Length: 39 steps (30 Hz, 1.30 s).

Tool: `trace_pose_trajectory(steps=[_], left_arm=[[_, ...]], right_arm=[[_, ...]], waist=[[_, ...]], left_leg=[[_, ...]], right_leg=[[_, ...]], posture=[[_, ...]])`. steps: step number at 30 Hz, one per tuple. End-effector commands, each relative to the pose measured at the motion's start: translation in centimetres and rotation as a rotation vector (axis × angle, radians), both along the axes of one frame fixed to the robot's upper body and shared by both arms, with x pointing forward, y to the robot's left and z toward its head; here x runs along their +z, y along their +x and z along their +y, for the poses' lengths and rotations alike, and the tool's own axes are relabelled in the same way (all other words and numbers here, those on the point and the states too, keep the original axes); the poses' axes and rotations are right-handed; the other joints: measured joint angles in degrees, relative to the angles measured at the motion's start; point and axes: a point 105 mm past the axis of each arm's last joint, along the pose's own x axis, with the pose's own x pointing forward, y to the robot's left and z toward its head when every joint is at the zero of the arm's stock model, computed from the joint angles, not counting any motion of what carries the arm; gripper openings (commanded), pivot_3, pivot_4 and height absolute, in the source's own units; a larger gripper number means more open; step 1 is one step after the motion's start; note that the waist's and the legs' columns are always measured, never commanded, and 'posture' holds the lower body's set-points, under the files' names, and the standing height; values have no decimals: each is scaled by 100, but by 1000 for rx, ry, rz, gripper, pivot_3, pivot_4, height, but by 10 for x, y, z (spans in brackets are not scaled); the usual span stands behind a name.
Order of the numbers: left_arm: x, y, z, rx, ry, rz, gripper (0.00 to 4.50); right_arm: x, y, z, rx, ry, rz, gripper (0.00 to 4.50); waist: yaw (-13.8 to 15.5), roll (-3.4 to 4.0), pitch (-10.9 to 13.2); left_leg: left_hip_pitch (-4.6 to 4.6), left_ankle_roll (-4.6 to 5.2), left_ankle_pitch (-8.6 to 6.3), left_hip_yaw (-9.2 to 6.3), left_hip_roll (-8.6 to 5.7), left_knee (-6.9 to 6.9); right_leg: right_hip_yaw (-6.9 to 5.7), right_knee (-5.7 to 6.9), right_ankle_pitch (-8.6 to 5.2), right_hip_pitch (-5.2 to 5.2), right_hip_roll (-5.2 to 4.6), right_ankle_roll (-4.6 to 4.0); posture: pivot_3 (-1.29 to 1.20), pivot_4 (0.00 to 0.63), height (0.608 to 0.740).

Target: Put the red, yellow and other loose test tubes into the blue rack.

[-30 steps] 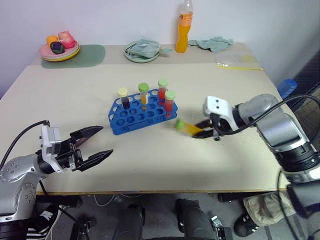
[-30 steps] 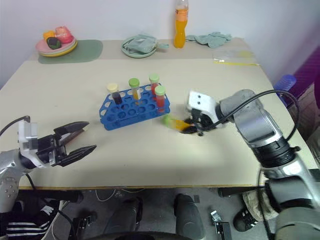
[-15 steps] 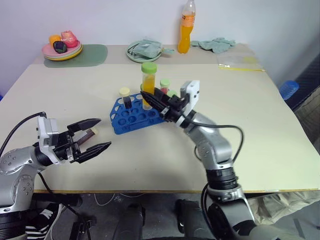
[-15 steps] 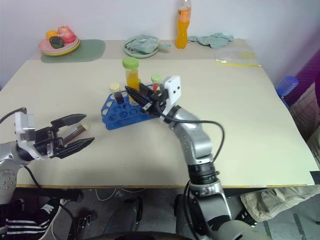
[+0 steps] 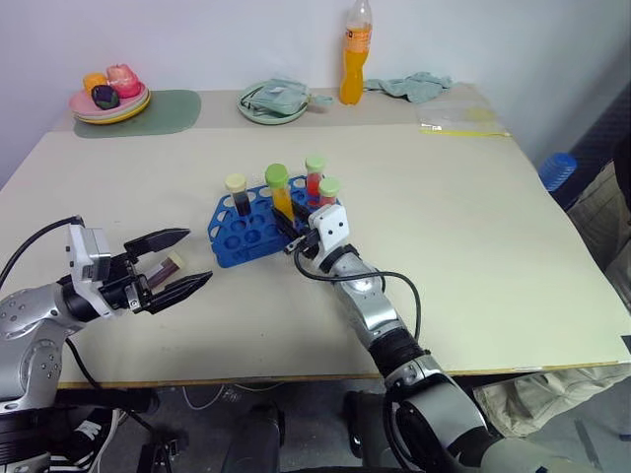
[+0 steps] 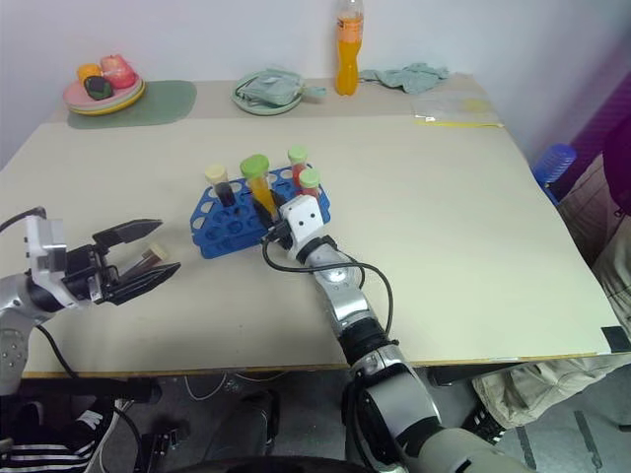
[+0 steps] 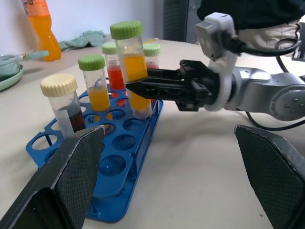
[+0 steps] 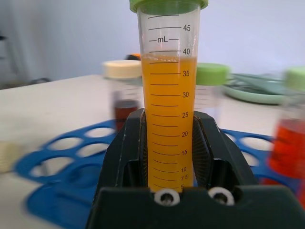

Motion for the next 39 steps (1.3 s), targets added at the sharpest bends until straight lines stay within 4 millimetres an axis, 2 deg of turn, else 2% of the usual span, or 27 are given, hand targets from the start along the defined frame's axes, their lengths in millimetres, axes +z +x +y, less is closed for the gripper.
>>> trace_pose_trajectory(steps=[1, 5, 15, 24, 30, 39], left_arm=[[14, -4, 3, 11, 23, -51, 4500], [15, -5, 3, 10, 28, -50, 4500], [15, -4, 1, 2, 28, -47, 4500], [17, -8, 3, 8, 33, -48, 4500], [17, -8, 3, 10, 36, -48, 4500], [18, -10, 3, 16, 35, -47, 4500]], right_arm=[[24, -2, 14, 14, 66, -66, 783], [17, -4, 14, 22, 58, -56, 783], [18, -13, 25, 73, 77, -49, 783], [15, -5, 17, 36, 67, -32, 783], [18, -14, 34, 84, 56, -49, 783], [13, -15, 37, 92, 40, -41, 783]], waist=[[-1, 0, 0], [-6, 0, 0], [-69, 1, 0], [-119, 1, 0], [-118, 1, 0], [-119, 0, 0]], left_leg=[[1, 0, 0, 0, 0, 0], [3, 0, 0, 0, 0, 1], [14, 0, 0, 0, 0, 1], [19, 1, 0, -2, 0, -1], [19, 1, 0, -2, 0, -1], [20, 1, 0, -2, 0, -1]], right_leg=[[0, 0, -1, 0, 0, -1], [1, 6, -1, 0, 0, -2], [2, 27, -5, 0, 0, -6], [2, 34, -5, 0, 1, -6], [3, 34, -7, 0, 1, -9], [3, 34, -7, 0, 1, -9]], posture=[[0, 150, 740], [0, 150, 740], [0, 150, 740], [0, 150, 740], [0, 150, 740], [0, 150, 740]])
